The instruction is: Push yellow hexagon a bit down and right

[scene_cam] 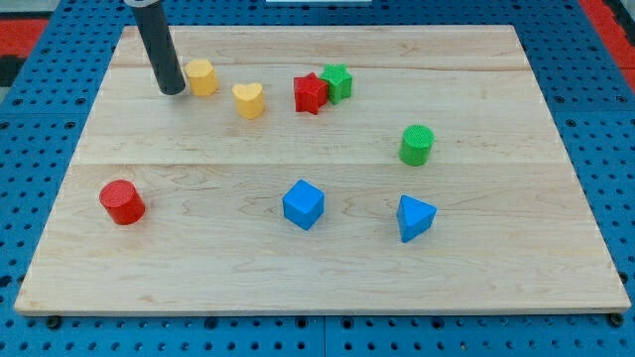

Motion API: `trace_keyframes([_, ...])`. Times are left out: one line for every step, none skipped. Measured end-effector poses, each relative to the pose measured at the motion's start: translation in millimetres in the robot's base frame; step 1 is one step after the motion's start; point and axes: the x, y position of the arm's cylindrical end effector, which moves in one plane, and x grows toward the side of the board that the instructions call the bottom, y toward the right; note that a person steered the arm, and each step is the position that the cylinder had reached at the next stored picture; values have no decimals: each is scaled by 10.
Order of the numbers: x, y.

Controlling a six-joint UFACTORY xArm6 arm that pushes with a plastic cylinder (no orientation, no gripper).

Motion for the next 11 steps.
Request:
trace_keyframes([-126,-177])
trace_keyframes([-418,-177])
trace_keyframes([-532,-118])
trace_keyframes([-533,113])
trace_keyframes([-533,252])
trace_keyframes([-519,322])
trace_keyframes([-407,353])
trace_keyframes([-347,353])
trace_keyframes([-414,307])
trace_keyframes([-312,239])
trace_keyframes([-56,197])
